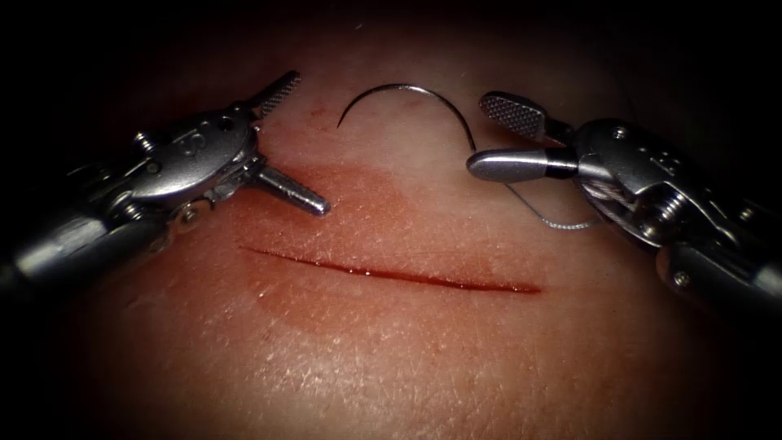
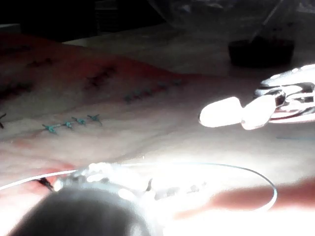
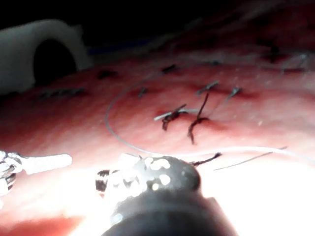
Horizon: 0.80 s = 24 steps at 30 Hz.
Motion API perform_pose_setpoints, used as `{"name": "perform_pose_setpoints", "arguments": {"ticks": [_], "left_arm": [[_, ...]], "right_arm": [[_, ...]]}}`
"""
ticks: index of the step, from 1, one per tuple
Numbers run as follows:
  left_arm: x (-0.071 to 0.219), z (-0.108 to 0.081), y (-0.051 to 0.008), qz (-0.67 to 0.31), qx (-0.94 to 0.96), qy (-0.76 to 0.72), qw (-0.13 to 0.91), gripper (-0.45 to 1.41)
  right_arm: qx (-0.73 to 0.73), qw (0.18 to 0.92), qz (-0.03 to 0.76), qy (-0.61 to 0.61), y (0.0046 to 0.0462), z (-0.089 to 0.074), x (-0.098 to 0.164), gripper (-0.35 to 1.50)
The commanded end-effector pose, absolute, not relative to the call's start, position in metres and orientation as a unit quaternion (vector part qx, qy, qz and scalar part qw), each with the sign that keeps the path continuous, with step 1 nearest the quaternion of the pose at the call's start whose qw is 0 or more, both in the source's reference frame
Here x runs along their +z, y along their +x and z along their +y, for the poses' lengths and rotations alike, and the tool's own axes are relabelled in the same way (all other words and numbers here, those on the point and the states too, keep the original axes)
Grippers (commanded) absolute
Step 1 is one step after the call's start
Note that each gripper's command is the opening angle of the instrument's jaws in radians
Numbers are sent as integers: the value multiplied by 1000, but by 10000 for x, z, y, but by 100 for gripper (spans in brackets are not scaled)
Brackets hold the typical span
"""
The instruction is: Wound Closure
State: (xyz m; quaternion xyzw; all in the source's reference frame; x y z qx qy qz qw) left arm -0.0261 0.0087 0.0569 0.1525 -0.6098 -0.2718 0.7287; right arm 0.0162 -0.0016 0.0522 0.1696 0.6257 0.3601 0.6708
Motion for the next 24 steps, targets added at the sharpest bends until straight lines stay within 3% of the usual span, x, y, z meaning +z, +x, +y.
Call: {"name": "perform_pose_setpoints", "arguments": {"ticks": [1, 17, 19, 24], "left_arm": [[561, 98, -264, -612, -271, 150, 728, 123], [560, 97, -264, -627, -307, 166, 696, 116], [561, 106, -267, -621, -327, 151, 697, 124], [539, 143, -265, -567, -372, 124, 724, 124]], "right_arm": [[358, 670, 629, 167, 165, -5, 514, 131], [372, 666, 625, 166, 176, -2, 516, 133], [372, 666, 625, 167, 176, -3, 516, 133], [374, 667, 623, 164, 168, 2, 519, 133]]}}
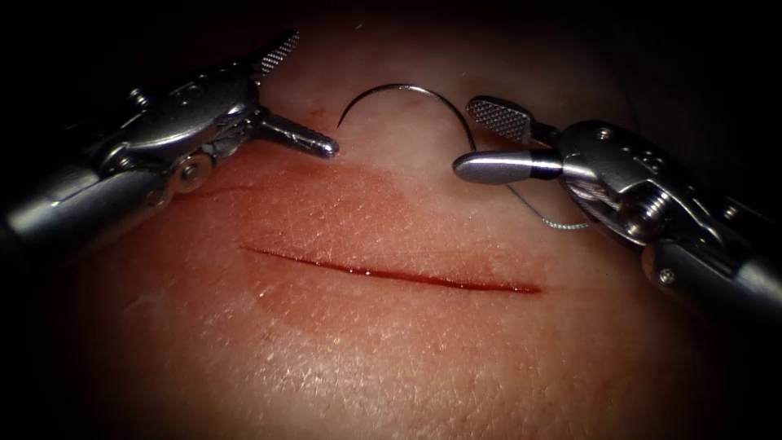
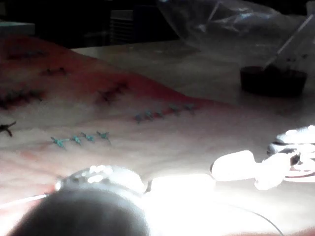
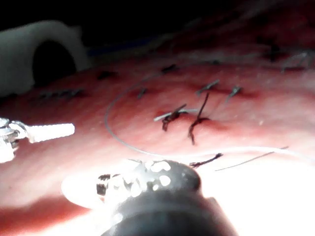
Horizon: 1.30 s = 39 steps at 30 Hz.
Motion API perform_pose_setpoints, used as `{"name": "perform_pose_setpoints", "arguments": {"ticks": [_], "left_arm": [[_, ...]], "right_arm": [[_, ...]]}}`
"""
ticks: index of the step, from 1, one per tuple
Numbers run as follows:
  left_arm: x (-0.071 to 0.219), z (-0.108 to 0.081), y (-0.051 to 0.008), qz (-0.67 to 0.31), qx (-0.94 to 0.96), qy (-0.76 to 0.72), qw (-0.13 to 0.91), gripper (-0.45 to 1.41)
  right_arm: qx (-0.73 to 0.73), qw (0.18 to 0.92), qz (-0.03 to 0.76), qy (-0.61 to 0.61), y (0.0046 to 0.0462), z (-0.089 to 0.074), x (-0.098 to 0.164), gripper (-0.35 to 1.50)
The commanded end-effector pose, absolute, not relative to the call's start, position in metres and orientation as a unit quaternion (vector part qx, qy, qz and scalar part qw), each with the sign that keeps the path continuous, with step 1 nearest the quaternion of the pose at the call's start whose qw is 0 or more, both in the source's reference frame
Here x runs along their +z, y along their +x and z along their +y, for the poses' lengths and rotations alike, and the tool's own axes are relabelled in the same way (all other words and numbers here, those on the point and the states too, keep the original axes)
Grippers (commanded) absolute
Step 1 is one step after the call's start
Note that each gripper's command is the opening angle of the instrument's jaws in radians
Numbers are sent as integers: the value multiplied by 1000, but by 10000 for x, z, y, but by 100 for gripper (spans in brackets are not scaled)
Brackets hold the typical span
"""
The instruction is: Wound Closure
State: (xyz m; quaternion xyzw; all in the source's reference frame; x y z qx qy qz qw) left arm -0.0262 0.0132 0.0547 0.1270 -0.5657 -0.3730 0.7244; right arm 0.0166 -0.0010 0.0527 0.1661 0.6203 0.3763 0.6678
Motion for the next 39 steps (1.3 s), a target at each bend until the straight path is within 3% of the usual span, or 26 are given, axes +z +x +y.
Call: {"name": "perform_pose_setpoints", "arguments": {"ticks": [1, 5, 8, 9, 12, 16, 19, 31, 36, 38, 39], "left_arm": [[537, 147, -265, -561, -376, 123, 727, 124], [537, 158, -269, -518, -383, 108, 757, 109], [563, 175, -306, -386, -381, 125, 831, 89], [563, 175, -306, -386, -381, 125, 831, 89], [611, 173, -347, -276, -362, 153, 877, 62], [645, 168, -371, -231, -360, 148, 892, 51], [658, 168, -371, -224, -353, 145, 897, 34], [682, 170, -315, -162, -332, 110, 923, 24], [697, 157, -315, -165, -337, 119, 919, -10], [699, 157, -315, -157, -387, 127, 899, -10], [699, 158, -314, -157, -390, 128, 898, -20]], "right_arm": [[374, 667, 623, 164, 167, 2, 519, 133], [374, 667, 624, 164, 168, 2, 520, 133], [377, 667, 622, 161, 167, 2, 520, 133], [377, 667, 622, 161, 167, 2, 520, 133], [378, 667, 622, 161, 163, 4, 518, 133], [378, 667, 622, 162, 161, 5, 518, 133], [377, 667, 622, 162, 161, 4, 517, 133], [377, 667, 622, 162, 163, 2, 515, 131], [378, 667, 622, 162, 164, 0, 515, 131], [378, 666, 622, 162, 165, 0, 514, 131], [379, 667, 622, 161, 166, -1, 514, 131]]}}
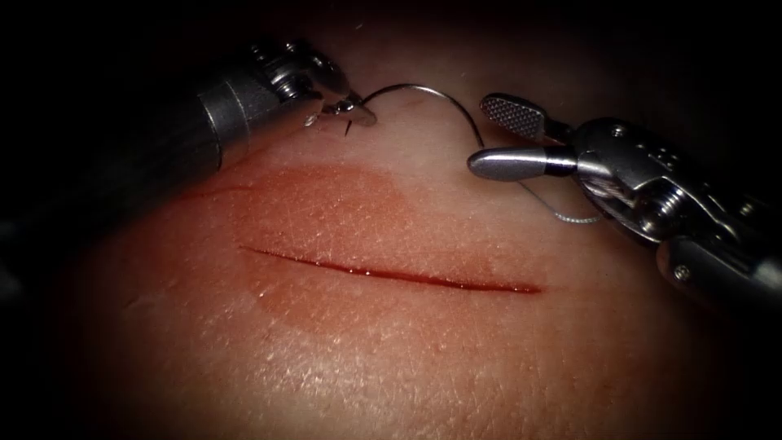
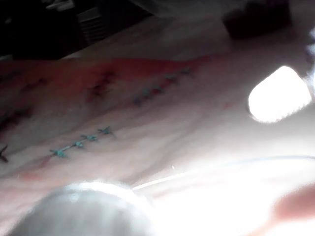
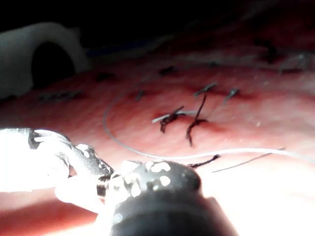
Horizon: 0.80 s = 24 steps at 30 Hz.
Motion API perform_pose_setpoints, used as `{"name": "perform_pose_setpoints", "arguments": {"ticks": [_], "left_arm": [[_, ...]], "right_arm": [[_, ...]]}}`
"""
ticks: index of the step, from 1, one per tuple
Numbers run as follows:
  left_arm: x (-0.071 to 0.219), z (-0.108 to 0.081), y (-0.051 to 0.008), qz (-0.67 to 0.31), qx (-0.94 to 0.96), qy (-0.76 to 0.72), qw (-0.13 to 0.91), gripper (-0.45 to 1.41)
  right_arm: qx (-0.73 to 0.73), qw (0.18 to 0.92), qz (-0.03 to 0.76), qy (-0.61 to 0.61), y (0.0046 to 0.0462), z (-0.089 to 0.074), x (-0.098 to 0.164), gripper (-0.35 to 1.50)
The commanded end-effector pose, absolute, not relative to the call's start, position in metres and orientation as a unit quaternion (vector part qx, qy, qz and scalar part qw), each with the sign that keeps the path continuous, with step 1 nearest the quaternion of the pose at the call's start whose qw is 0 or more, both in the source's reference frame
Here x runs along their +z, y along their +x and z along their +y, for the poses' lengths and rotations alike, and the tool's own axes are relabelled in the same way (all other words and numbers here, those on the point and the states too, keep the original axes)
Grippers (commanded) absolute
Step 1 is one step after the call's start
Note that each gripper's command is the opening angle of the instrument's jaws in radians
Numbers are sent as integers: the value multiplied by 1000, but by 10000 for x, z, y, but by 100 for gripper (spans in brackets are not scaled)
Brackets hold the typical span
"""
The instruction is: Wound Closure
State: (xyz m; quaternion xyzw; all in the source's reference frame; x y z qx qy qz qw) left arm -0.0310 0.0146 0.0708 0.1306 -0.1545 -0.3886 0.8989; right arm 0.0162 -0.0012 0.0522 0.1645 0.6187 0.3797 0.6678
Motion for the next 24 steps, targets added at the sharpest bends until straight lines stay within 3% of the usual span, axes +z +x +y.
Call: {"name": "perform_pose_setpoints", "arguments": {"ticks": [1, 10, 13, 19, 24], "left_arm": [[699, 158, -315, -157, -390, 128, 898, -45], [684, 150, -303, -135, -541, 134, 819, -45], [674, 149, -290, -129, -621, 118, 764, -45], [620, 146, -240, -223, -731, 238, 599, -45], [603, 101, -204, -325, -756, 361, 438, -45]], "right_arm": [[379, 667, 621, 160, 167, -2, 514, 131], [373, 666, 624, 167, 176, -4, 512, 131], [363, 664, 628, 180, 199, -13, 502, 126], [368, 657, 628, 199, 257, -32, 491, 126], [387, 657, 622, 176, 253, -29, 511, 124]]}}
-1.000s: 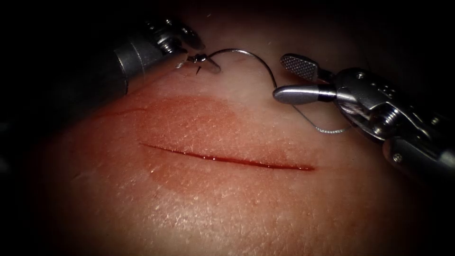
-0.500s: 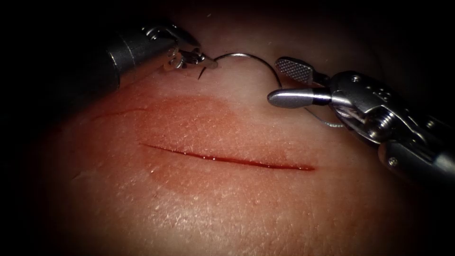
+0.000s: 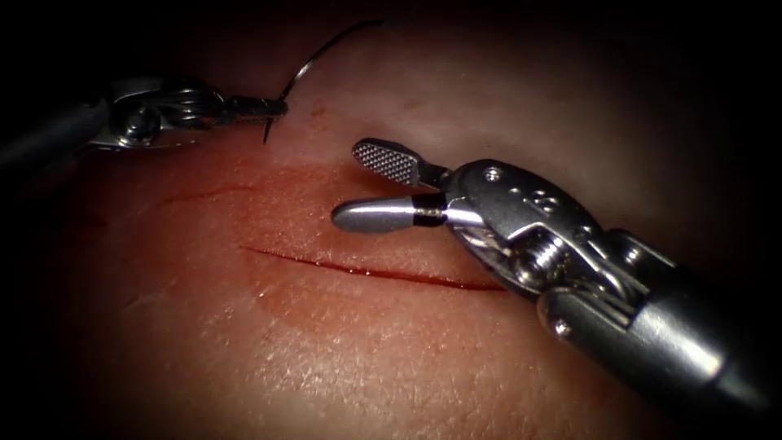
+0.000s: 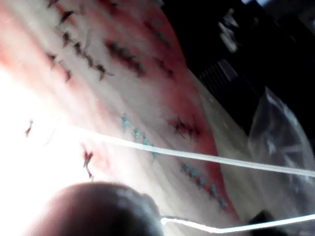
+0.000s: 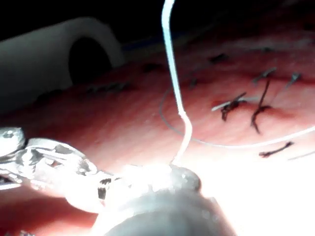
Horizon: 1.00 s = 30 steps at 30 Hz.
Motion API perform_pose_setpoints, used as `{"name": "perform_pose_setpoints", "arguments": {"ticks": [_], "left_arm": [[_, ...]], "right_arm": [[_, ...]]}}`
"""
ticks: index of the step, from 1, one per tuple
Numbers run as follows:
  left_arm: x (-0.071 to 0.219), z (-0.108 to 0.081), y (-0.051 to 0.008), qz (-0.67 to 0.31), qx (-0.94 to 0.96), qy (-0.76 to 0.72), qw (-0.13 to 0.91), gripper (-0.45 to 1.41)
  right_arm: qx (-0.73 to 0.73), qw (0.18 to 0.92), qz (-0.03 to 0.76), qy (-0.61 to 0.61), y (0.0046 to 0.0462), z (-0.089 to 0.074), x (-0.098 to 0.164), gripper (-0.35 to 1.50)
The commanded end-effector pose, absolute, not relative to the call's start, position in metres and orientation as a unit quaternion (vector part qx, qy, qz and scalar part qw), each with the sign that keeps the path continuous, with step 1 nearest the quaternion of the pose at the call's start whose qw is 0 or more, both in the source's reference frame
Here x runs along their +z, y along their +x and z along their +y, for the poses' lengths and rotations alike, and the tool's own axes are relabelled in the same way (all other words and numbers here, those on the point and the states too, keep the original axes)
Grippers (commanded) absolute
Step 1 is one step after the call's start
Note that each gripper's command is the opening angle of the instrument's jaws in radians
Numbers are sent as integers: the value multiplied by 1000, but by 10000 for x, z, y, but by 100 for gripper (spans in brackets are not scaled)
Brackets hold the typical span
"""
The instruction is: Wound Closure
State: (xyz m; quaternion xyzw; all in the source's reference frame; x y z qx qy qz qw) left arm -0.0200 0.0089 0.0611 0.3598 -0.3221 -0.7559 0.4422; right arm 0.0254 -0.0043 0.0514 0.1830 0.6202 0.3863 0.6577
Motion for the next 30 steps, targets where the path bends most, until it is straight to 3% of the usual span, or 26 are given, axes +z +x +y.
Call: {"name": "perform_pose_setpoints", "arguments": {"ticks": [1, 4, 9, 26, 28, 30], "left_arm": [[603, 94, -202, -331, -759, 377, 415, -45], [601, 60, -209, -348, -751, 443, 345, -45], [604, 55, -238, -351, -737, 480, 322, -45], [617, 37, -268, -326, -706, 549, 306, -45], [617, 38, -269, -311, -714, 554, 294, -45], [617, 38, -269, -304, -718, 551, 296, -45]], "right_arm": [[392, 658, 621, 170, 251, -28, 514, 124], [421, 658, 610, 132, 227, -11, 532, 124], [448, 657, 599, 94, 202, 5, 552, 121], [424, 678, 598, 46, 234, 26, 565, 101], [419, 682, 598, 40, 238, 26, 563, 96], [416, 685, 597, 36, 241, 25, 563, 72]]}}
